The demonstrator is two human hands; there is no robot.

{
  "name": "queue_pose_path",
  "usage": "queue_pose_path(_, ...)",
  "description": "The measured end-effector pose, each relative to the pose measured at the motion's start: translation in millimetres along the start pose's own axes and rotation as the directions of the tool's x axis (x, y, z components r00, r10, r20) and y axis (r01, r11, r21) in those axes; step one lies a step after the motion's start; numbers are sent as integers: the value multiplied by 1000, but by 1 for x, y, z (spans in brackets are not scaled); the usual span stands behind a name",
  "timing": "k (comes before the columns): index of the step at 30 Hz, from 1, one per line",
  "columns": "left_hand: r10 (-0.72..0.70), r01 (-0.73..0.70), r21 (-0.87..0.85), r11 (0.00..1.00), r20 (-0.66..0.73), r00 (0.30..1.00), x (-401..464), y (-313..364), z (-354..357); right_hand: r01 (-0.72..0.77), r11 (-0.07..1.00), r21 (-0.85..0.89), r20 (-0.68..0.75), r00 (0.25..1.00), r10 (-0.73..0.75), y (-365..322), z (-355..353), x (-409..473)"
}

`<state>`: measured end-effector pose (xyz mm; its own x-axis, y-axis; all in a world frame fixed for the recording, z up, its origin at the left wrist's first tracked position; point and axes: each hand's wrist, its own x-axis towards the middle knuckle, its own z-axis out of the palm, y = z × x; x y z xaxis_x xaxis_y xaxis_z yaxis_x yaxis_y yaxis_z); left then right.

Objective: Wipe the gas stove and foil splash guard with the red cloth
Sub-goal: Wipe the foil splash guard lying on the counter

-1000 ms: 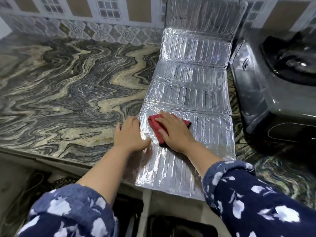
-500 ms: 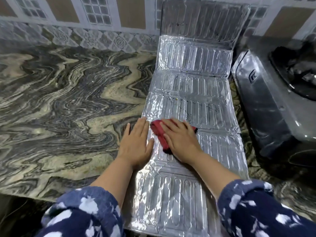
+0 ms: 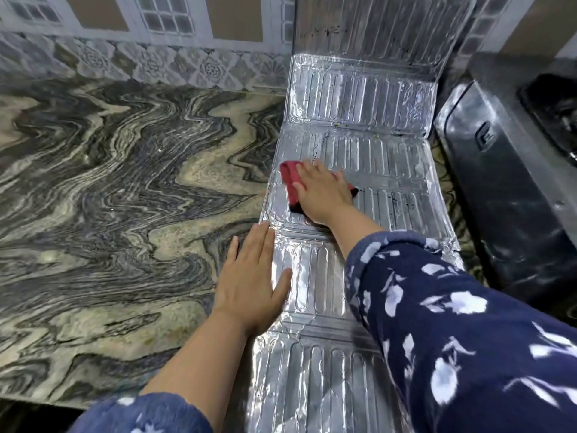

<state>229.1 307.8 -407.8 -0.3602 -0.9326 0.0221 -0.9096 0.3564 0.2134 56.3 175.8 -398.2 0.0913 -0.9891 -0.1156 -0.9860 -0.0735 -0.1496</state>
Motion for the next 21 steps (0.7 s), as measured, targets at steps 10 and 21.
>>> queue_pose_path(10, -15, 15, 2, 1000, 28, 1000, 0, 1, 2, -174, 984, 35, -15, 984, 175, 24, 3, -66)
queue_pose_path(21, -11, -5, 131, 991, 117, 993, -18, -6, -8, -55, 997, 46, -29, 998, 56, 3, 14, -119)
